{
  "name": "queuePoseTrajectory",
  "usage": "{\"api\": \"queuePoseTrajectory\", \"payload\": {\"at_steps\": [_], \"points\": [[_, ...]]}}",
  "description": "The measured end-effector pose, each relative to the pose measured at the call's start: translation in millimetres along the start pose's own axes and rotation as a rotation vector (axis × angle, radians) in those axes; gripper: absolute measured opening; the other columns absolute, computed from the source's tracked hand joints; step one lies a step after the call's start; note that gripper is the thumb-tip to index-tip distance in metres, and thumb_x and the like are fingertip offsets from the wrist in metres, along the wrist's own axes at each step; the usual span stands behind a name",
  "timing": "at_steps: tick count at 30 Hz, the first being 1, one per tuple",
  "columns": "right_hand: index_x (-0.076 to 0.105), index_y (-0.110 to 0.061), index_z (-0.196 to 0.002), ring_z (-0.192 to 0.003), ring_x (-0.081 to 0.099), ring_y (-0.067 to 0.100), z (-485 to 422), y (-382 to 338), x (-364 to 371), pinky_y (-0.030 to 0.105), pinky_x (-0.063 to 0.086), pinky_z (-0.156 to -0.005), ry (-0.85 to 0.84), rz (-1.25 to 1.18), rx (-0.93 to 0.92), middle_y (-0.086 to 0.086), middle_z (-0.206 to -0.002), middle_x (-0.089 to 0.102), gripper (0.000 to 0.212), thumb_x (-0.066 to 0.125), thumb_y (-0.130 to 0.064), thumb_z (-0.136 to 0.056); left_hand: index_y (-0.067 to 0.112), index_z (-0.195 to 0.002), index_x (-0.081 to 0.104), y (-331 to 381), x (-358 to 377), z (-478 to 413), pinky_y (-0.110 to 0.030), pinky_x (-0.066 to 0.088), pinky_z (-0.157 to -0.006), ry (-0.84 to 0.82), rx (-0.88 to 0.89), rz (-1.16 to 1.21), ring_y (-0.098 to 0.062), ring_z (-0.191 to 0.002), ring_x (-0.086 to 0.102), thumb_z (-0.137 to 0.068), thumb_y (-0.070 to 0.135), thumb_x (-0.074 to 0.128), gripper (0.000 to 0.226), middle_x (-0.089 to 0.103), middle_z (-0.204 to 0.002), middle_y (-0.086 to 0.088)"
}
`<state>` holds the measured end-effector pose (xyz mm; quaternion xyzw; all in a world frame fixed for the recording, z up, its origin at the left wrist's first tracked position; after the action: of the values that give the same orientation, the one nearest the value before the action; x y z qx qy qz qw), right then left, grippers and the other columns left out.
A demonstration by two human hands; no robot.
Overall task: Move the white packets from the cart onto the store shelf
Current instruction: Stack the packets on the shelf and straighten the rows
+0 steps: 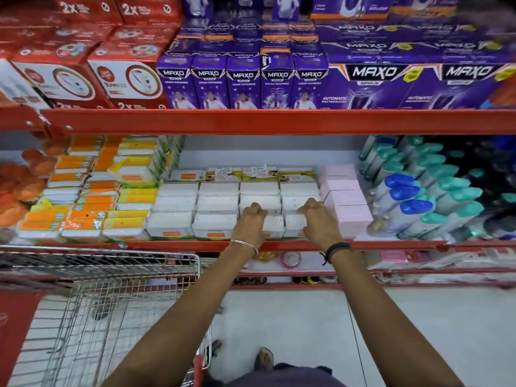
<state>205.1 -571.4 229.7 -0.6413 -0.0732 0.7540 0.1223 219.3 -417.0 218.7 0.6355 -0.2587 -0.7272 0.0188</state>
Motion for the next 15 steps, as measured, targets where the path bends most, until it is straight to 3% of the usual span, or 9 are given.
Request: {"api": "queuePoseTrajectory", "payload": {"at_steps": [3, 5, 8, 9, 11, 12, 15], "points": [[0.061, -0.012, -0.112, -0.116, 0.051, 0.024, 0.6, 1.9, 6.1, 0.041, 0.052, -0.090, 0.014, -0.058, 0.005, 0.006, -0.122, 0.056, 0.040, 0.058, 0.009, -0.079, -0.002, -0.118, 0.058, -4.0, 2.5, -1.7, -0.038, 0.056, -0.088, 0.043, 0.015, 0.065, -0.031, -0.118, 0.049, -0.076, -0.022, 0.049, 0.048, 0.048, -0.126, -0.016], [0.062, -0.013, -0.113, -0.114, 0.054, 0.025, 2.7, 4.1, 9.0, 0.040, 0.050, -0.094, 0.038, -0.122, 0.001, 0.006, -0.121, 0.059, 0.036, 0.060, 0.003, -0.080, -0.001, -0.115, 0.059, -5.2, -0.3, 1.9, -0.034, 0.050, -0.098, 0.106, 0.013, 0.134, -0.028, -0.119, 0.047, -0.080, -0.015, 0.051, 0.039, 0.049, -0.125, -0.015], [0.065, -0.010, -0.100, -0.097, 0.063, 0.026, 16.6, 12.6, 8.9, 0.041, 0.054, -0.088, 0.213, -0.463, 0.163, 0.011, -0.105, 0.066, 0.019, 0.067, -0.011, -0.081, 0.000, -0.111, 0.058, -4.6, -10.3, 22.8, -0.027, 0.039, -0.100, 0.323, -0.053, 0.360, -0.026, -0.112, 0.048, -0.084, -0.003, 0.056, 0.027, 0.050, -0.117, -0.017], [0.065, -0.011, -0.088, -0.088, 0.064, 0.026, 23.6, 17.2, 11.2, 0.041, 0.055, -0.085, 0.276, -0.620, 0.260, 0.012, -0.093, 0.068, 0.010, 0.068, -0.016, -0.081, 0.000, -0.109, 0.057, -7.0, -11.4, 31.2, -0.026, 0.039, -0.097, 0.409, -0.131, 0.461, -0.024, -0.107, 0.048, -0.084, -0.001, 0.058, 0.025, 0.050, -0.113, -0.016], [0.057, -0.011, -0.070, -0.071, 0.063, 0.025, 35.4, 24.0, 23.2, 0.040, 0.056, -0.080, 0.277, -0.868, 0.509, 0.010, -0.073, 0.066, 0.023, 0.068, -0.027, -0.083, -0.002, -0.105, 0.053, -18.1, 1.9, 43.2, -0.031, 0.043, -0.092, 0.516, -0.377, 0.687, -0.022, -0.096, 0.049, -0.083, 0.003, 0.062, 0.024, 0.046, -0.104, -0.013], [0.056, -0.010, -0.070, -0.066, 0.062, 0.025, 39.3, 25.1, 33.8, 0.039, 0.056, -0.075, 0.207, -1.010, 0.640, 0.011, -0.070, 0.065, 0.028, 0.066, -0.031, -0.085, -0.002, -0.102, 0.051, -25.1, 15.0, 46.6, -0.036, 0.047, -0.090, 0.524, -0.522, 0.818, -0.025, -0.092, 0.051, -0.083, 0.004, 0.063, 0.022, 0.045, -0.101, -0.013], [0.049, -0.007, -0.107, -0.076, 0.065, 0.030, 40.3, 13.3, 68.2, 0.030, 0.059, -0.056, -0.076, -1.566, 0.863, 0.024, -0.095, 0.065, 0.033, 0.060, -0.033, -0.090, 0.009, -0.083, 0.042, -30.2, 51.5, 49.7, -0.045, 0.052, -0.084, 0.364, -0.936, 1.258, -0.028, -0.076, 0.054, -0.086, 0.013, 0.062, 0.021, 0.048, -0.085, -0.014]]}}
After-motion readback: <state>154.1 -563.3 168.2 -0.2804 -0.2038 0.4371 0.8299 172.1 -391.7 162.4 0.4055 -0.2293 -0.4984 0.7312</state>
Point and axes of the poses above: each hand's wrist, its own z-axis away from the middle knuckle, its own x-axis out of the palm, y = z × x, the point moved 6 cm from there along -z, towards the middle knuckle
